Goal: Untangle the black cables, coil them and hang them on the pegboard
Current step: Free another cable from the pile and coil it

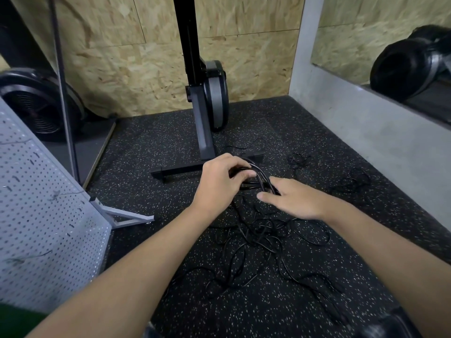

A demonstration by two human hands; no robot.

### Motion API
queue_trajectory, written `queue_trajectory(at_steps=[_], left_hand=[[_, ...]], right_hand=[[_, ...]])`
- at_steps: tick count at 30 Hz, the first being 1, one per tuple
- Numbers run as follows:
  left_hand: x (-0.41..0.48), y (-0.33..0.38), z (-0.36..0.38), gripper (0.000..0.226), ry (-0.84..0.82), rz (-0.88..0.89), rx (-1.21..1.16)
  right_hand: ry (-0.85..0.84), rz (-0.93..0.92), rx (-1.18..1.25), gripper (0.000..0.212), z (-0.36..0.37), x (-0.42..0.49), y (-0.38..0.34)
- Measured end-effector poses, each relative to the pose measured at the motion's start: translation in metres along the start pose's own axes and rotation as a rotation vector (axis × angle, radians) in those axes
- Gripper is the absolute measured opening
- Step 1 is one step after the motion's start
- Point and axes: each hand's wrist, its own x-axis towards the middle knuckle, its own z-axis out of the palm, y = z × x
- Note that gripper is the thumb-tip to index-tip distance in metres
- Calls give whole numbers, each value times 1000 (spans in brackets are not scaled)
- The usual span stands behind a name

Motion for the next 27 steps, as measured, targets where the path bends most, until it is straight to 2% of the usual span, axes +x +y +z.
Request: queue_trajectory(at_steps=[2,6,10,13,15,17,21,27], left_hand=[[0,0,1,13,-12,-2,14],[-1,-8,3,17,-39,-66,42],[-5,-20,-3,18,-52,-297,-75],[-10,-33,-4,15,-257,-517,-230],[-17,-39,1,22,-456,-514,-213],[-23,-41,8,21,-556,-469,-189],[-24,-44,13,14,-472,-437,-101],[-8,-15,13,19,-257,-435,-289]], right_hand=[[-7,-21,-53,25,4,3,3],[26,-15,-82,30,7,3,4],[95,18,0,26,4,5,16],[149,3,139,25,-2,5,20],[179,-16,232,26,-5,6,18],[194,-22,312,26,-6,8,17],[192,-27,427,26,-4,9,16],[374,-35,421,24,1,10,20]])
